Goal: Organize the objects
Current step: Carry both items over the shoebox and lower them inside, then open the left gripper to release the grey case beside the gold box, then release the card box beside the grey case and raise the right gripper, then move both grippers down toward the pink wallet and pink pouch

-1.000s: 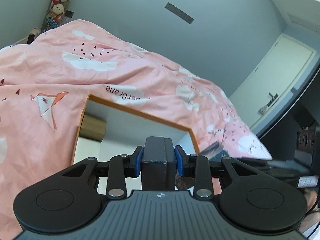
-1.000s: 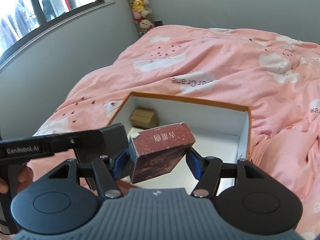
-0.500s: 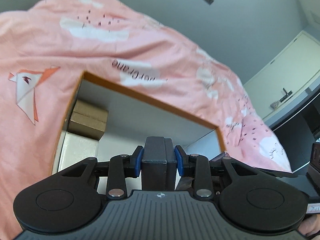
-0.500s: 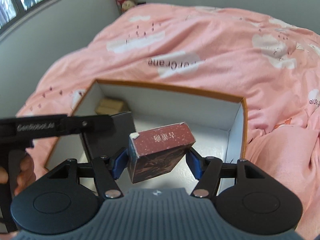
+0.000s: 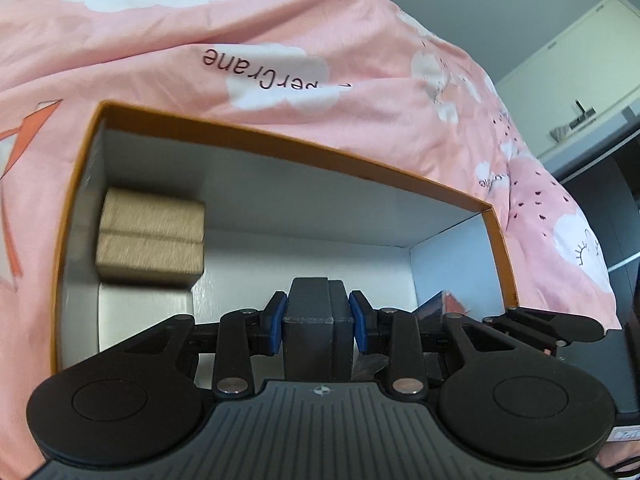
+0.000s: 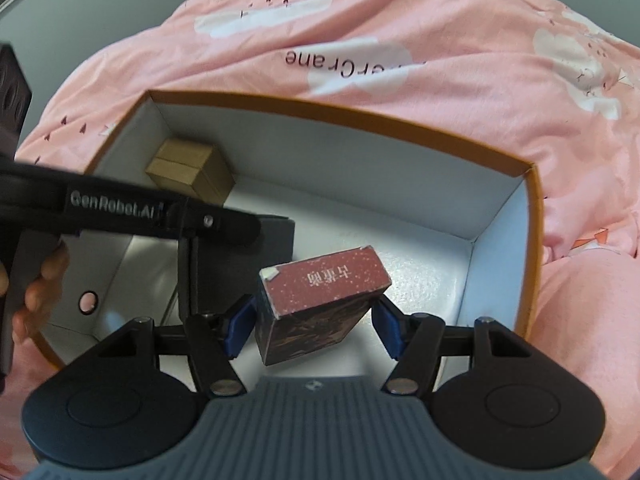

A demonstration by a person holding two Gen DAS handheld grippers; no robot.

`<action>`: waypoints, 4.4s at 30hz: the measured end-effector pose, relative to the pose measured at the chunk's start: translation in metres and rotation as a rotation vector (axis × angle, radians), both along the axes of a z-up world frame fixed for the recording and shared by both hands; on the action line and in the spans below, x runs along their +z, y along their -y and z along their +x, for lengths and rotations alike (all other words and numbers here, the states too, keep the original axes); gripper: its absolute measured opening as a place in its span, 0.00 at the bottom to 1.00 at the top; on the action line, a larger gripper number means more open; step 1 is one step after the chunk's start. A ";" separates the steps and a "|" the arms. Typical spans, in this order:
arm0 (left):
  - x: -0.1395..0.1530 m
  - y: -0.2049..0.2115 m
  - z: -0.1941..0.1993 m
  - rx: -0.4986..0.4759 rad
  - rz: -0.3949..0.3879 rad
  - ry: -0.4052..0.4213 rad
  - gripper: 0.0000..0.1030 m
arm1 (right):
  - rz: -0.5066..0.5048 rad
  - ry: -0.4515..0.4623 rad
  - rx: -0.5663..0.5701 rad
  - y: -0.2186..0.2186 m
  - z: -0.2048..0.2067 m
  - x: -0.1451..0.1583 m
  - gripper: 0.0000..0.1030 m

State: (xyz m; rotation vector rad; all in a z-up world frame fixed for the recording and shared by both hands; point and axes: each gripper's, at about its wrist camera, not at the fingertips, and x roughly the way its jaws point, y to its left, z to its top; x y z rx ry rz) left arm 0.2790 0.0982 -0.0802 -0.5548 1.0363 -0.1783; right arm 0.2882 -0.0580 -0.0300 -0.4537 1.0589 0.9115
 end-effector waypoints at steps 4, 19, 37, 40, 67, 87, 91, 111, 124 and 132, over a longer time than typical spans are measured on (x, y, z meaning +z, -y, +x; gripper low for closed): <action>0.001 0.003 0.012 -0.046 0.088 0.011 0.39 | -0.012 -0.016 0.000 -0.005 0.006 -0.007 0.63; 0.027 0.013 -0.008 -0.190 0.332 0.077 0.63 | -0.015 -0.048 -0.014 -0.026 0.026 -0.013 0.64; -0.015 0.080 -0.014 -0.542 0.673 -0.070 0.69 | -0.081 -0.155 -0.103 -0.029 0.053 -0.044 0.60; -0.016 0.081 -0.008 -0.538 0.680 -0.078 0.69 | -0.077 -0.156 -0.099 -0.025 0.052 -0.040 0.65; -0.003 0.033 -0.015 -0.334 0.598 -0.034 0.38 | -0.296 0.024 0.394 -0.038 0.001 -0.053 0.31; 0.018 0.036 -0.048 -0.214 0.466 0.045 0.46 | -0.244 0.167 0.456 -0.046 -0.008 -0.047 0.38; 0.028 0.045 -0.068 -0.158 0.445 0.095 0.46 | -0.227 0.189 0.433 -0.038 -0.016 -0.034 0.41; 0.063 0.072 -0.160 -0.047 0.276 0.206 0.56 | 0.152 0.237 0.131 0.071 -0.083 0.046 0.66; 0.055 0.073 -0.202 -0.038 0.123 0.156 0.56 | 0.214 0.203 -0.035 0.132 -0.138 0.037 0.81; 0.035 0.076 -0.205 -0.076 0.051 0.081 0.56 | 0.121 0.115 -0.142 0.162 -0.145 0.011 0.73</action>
